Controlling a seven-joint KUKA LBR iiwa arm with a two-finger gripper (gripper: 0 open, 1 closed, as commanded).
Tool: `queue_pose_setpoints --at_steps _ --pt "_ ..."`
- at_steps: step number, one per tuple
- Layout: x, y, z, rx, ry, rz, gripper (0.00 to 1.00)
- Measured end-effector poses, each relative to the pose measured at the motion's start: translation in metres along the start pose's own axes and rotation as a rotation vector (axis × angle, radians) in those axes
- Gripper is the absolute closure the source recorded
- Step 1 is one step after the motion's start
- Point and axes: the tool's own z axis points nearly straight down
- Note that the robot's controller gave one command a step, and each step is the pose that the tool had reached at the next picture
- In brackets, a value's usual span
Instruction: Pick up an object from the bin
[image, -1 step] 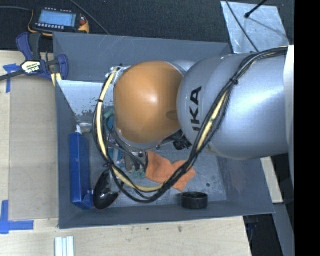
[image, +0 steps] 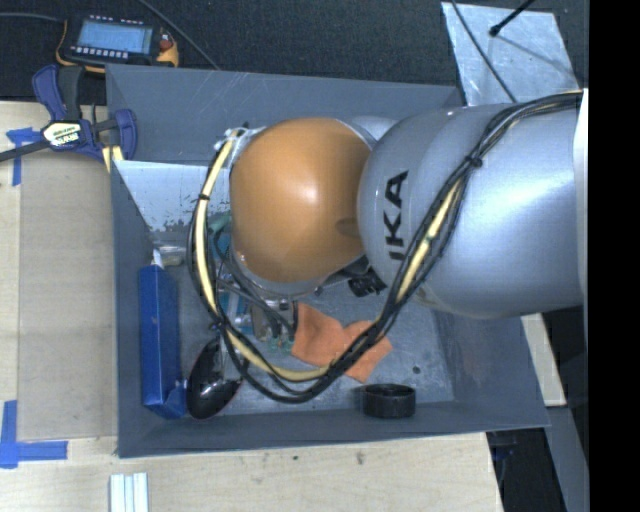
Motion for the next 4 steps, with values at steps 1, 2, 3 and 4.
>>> queue_pose_setpoints --at_steps 1,2,3,4 --pt "-0.026 -0.051 0.048 -0.002 -0.004 -0.068 0.0" --pt "-0.041 -0.078 0.068 0.004 0.007 -0.044 0.0" --pt "-0.059 -0.109 0.081 -0.001 -0.004 -0.093 0.0" --pt "-0.092 -0.122 0.127 0.001 -0.007 -0.135 0.0"
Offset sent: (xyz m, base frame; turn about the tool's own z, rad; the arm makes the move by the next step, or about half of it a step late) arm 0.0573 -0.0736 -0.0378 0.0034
